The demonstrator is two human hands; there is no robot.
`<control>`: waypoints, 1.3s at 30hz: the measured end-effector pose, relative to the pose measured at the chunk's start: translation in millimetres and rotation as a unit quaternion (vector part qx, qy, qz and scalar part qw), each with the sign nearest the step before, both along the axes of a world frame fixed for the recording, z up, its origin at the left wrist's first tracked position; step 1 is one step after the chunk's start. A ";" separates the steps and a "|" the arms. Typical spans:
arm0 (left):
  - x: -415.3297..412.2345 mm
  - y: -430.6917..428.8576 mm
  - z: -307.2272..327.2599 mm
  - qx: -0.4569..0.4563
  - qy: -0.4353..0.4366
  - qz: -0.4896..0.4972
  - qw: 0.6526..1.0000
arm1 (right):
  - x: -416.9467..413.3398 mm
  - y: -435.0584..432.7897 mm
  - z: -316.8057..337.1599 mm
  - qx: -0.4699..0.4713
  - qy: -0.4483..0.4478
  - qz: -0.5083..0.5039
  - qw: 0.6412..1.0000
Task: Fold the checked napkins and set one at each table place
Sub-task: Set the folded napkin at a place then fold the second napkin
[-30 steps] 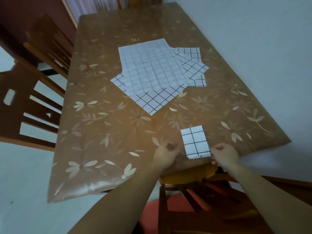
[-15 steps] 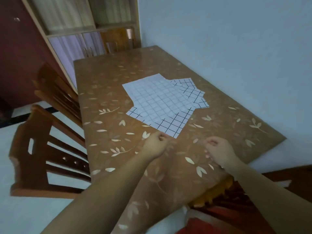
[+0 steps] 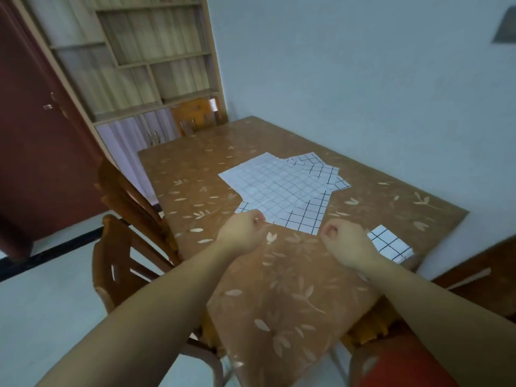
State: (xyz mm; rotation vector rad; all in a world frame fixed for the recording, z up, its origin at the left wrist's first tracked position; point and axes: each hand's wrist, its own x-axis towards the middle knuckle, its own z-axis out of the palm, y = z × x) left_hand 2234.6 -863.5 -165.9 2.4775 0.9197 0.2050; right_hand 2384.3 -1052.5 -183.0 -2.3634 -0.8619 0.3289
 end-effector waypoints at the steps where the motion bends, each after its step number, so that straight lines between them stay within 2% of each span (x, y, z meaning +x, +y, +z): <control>1: -1.4 6.7 3.7 0.034 0.023 -0.017 0.999 | -2.0 2.2 2.6 -0.022 -0.024 0.000 0.999; 5: 3.5 41.3 8.2 0.128 0.080 -0.051 0.987 | 4.5 23.9 9.7 -0.082 -0.115 0.019 0.990; 10: 37.9 114.3 -16.5 0.130 0.105 -0.077 0.983 | 38.4 85.0 -4.9 -0.108 -0.136 -0.002 0.985; 18: 136.6 254.9 -91.6 0.113 0.157 -0.137 0.972 | 111.5 213.3 -76.8 -0.180 -0.101 -0.034 0.978; 26: 227.3 306.6 -169.4 0.097 0.190 -0.164 0.963 | 171.1 289.4 -167.0 -0.245 -0.079 -0.029 0.966; 29: 257.1 321.7 -203.4 0.087 0.173 -0.164 0.967 | 189.2 310.3 -196.6 -0.260 -0.082 -0.042 0.961; 33: 279.8 335.1 -240.6 0.081 0.143 -0.108 0.980 | 200.9 329.2 -223.5 -0.255 -0.078 -0.073 0.961; 36: 282.0 334.4 -246.6 0.093 0.115 -0.097 0.984 | 200.8 330.9 -230.8 -0.255 -0.090 -0.082 0.959; 39: 281.3 335.9 -246.5 0.055 0.065 -0.084 0.993 | 200.0 328.6 -227.8 -0.260 -0.097 -0.084 0.957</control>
